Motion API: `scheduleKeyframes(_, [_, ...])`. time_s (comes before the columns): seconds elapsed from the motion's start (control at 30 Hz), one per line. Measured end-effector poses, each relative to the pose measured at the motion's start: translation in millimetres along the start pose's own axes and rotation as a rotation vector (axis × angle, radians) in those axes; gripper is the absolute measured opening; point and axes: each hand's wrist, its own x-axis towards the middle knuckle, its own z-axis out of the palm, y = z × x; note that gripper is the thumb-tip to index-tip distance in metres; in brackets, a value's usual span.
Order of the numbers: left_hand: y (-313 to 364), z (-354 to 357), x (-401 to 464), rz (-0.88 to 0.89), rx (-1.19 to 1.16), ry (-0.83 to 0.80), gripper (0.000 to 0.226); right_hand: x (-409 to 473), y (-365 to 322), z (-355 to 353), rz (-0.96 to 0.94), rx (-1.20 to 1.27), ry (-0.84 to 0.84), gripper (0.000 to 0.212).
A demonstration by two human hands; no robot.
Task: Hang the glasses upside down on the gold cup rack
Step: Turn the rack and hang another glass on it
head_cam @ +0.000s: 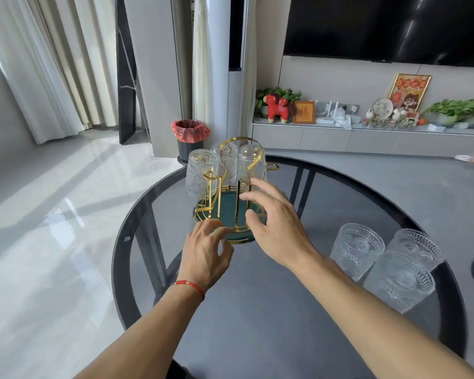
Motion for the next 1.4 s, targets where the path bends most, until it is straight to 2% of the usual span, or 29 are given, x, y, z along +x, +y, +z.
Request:
scheduleKeyframes(0.1, [27, -3, 0, 0.042, -0.075, 0.070, 0.017, -55, 14, -27, 0.013, 0.077, 0.107, 0.032])
scheduleKeyframes(0.23, [72, -3, -4, 0.108, -0.199, -0.038, 0.027, -102, 29, -65, 0.040, 0.032, 0.340, 0.030])
scheduleKeyframes(0.33, [104, -3, -13, 0.144, -0.295, -0.140, 0.037, -128, 41, -84, 0.233, -0.018, 0.555, 0.036])
scheduleKeyframes(0.43, [125, -2, -28, 0.139, -0.362, -0.147, 0.034, -144, 59, -94, 0.485, -0.053, 0.678, 0.066])
scheduleKeyframes(0.5, [131, -1, -39, 0.105, -0.391, -0.140, 0.032, -152, 77, -99, 0.651, -0.006, 0.607, 0.089])
scheduleKeyframes(0.57, [133, 0, -46, 0.074, -0.400, -0.184, 0.032, -158, 93, -99, 0.781, 0.157, 0.494, 0.105])
scheduleKeyframes(0.67, [135, 1, -49, 0.058, -0.397, -0.265, 0.037, -165, 110, -94, 0.841, 0.267, 0.390, 0.095])
scheduleKeyframes(0.83, [142, 0, -49, 0.052, -0.432, -0.324, 0.035, -176, 110, -90, 0.804, 0.199, 0.441, 0.086])
scheduleKeyframes(0.93, [147, -2, -51, 0.027, -0.527, -0.383, 0.045, -184, 94, -88, 0.622, 0.178, 0.452, 0.079])
scheduleKeyframes(1.07, [153, -9, -51, -0.097, -0.788, -0.516, 0.086, -177, 71, -76, 0.408, 0.294, 0.208, 0.082])
scheduleKeyframes(1.17, [144, -18, -46, -0.105, -0.647, -0.463, 0.100, -159, 59, -57, 0.311, 0.294, 0.079, 0.083])
scheduleKeyframes(1.23, [134, -26, -40, -0.131, -0.581, -0.382, 0.098, -147, 54, -47, 0.264, 0.314, 0.022, 0.087])
scheduleKeyframes(1.33, [117, -39, -29, -0.210, -0.604, -0.294, 0.091, -130, 51, -37, 0.330, 0.483, -0.072, 0.091])
scheduleKeyframes(1.4, [104, -46, -22, -0.299, -0.670, -0.260, 0.087, -121, 48, -31, 0.494, 0.763, -0.133, 0.087])
